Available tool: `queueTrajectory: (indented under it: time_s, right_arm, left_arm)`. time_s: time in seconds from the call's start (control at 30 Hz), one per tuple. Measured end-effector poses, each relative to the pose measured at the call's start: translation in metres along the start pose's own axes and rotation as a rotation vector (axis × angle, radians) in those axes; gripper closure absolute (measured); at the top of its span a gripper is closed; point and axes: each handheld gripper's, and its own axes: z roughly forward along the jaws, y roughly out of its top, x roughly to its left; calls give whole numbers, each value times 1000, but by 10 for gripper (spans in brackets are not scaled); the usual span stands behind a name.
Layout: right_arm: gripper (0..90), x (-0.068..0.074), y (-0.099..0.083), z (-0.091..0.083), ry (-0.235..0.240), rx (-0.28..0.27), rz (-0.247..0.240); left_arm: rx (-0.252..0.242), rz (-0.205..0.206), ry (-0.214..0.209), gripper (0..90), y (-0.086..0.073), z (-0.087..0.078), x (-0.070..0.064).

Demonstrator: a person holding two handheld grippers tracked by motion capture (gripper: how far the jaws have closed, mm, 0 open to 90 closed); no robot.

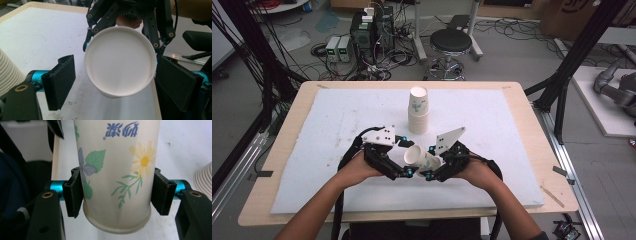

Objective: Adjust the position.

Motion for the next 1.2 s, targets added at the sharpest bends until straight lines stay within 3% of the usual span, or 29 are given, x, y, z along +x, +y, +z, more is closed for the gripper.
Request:
queueTrajectory:
  time_s: [0.33, 0.53, 0.7, 0.87, 0.93, 1.0, 1.2]
  right_arm:
    - [363, 2, 9, 3, 19, 126, -36]
    - [361, 5, 10, 7, 36, 168, -45]
    - [362, 6, 9, 10, 57, 212, -48]
    - [356, 7, 8, 12, 67, 224, -53]
    - [294, 7, 8, 11, 56, 207, -68]
    - [200, 7, 7, 8, 42, 177, -49]
    - [186, 6, -4, -8, 28, 27, 19]
  left_arm:
    - [66, 18, -27, 179, 5, 7, 1]
    - [95, 26, -64, 257, 4, 12, 0]
    - [119, 59, -103, 366, 3, 15, -2]
    - [127, 63, -119, 374, 1, 16, -1]
    - [105, 60, -112, 374, 1, 14, -1]
    - [76, 47, -100, 374, -1, 11, -1]
    - [-33, 7, -88, 374, -8, 2, -1]
